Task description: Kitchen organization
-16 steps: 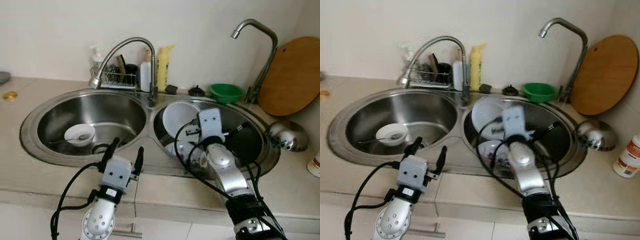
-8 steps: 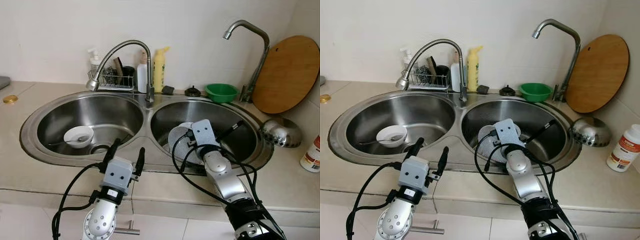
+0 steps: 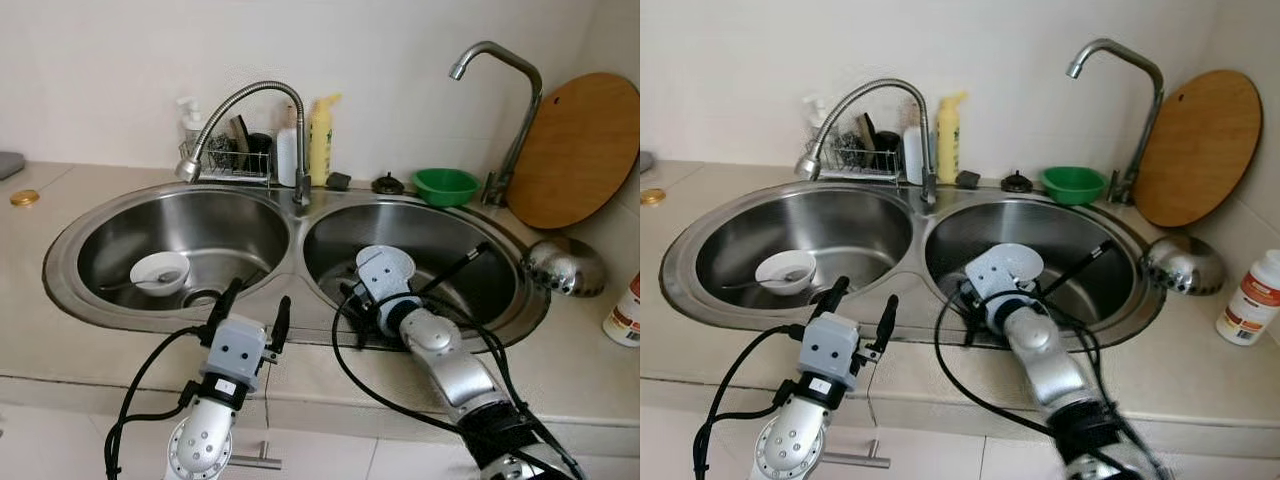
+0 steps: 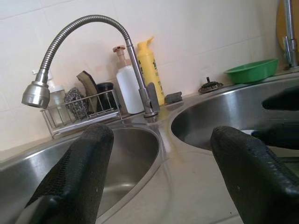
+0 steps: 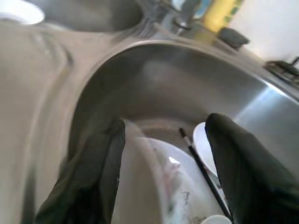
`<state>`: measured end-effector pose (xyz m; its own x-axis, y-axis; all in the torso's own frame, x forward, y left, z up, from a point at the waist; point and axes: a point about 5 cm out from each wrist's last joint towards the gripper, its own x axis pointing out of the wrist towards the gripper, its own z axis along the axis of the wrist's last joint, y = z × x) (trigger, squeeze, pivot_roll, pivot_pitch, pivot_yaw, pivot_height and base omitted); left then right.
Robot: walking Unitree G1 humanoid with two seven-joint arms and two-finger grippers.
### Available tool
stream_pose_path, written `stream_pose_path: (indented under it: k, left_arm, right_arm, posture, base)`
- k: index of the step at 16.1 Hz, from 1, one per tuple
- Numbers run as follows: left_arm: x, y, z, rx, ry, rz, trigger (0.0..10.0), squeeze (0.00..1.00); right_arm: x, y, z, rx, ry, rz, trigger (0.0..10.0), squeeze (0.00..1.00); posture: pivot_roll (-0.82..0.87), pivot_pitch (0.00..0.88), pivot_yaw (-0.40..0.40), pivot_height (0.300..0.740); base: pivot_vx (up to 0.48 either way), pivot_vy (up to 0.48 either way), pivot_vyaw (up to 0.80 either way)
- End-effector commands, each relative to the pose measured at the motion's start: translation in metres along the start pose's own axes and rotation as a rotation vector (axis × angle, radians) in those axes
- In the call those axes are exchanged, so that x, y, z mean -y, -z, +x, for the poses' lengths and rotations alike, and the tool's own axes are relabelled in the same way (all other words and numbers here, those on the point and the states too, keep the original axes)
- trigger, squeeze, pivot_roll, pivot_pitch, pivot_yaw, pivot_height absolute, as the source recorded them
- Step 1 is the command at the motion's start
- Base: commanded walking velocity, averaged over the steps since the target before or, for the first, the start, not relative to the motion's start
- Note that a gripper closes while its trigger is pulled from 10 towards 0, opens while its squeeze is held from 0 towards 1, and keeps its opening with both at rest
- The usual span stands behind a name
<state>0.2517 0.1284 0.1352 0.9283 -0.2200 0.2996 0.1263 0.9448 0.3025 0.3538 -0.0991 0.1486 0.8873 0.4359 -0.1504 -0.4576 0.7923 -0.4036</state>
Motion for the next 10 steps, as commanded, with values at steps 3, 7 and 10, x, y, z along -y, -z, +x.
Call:
stream_pose_path:
  k: [3, 7, 10]
  left_arm:
    - [0.003, 0.003, 0.0, -0.023, 0.019, 0.002, 10.0, 0.0]
    - [0.001, 0.003, 0.0, -0.025, 0.007, -0.007, 10.0, 0.0]
    - [0.001, 0.002, 0.0, -0.019, 0.01, -0.01, 10.0, 0.0]
  right_arm:
    - [-0.011, 0.022, -0.006, -0.109, -0.094, -0.009, 10.0, 1.0]
    - [0.012, -0.012, -0.003, 0.077, 0.126, 0.11, 10.0, 0.0]
    - [0.035, -0.045, -0.014, 0.325, 0.341, 0.25, 10.0, 0.0]
  posture:
    - [0.11, 0.0, -0.029, 0.74]
    - [0.11, 0.0, -0.029, 0.74]
    - [0.11, 0.0, -0.03, 0.74]
  base:
    - [0.0, 0.0, 0.0]
    - [0.0, 0.0, 0.0]
    - [0.0, 0.401, 0.0]
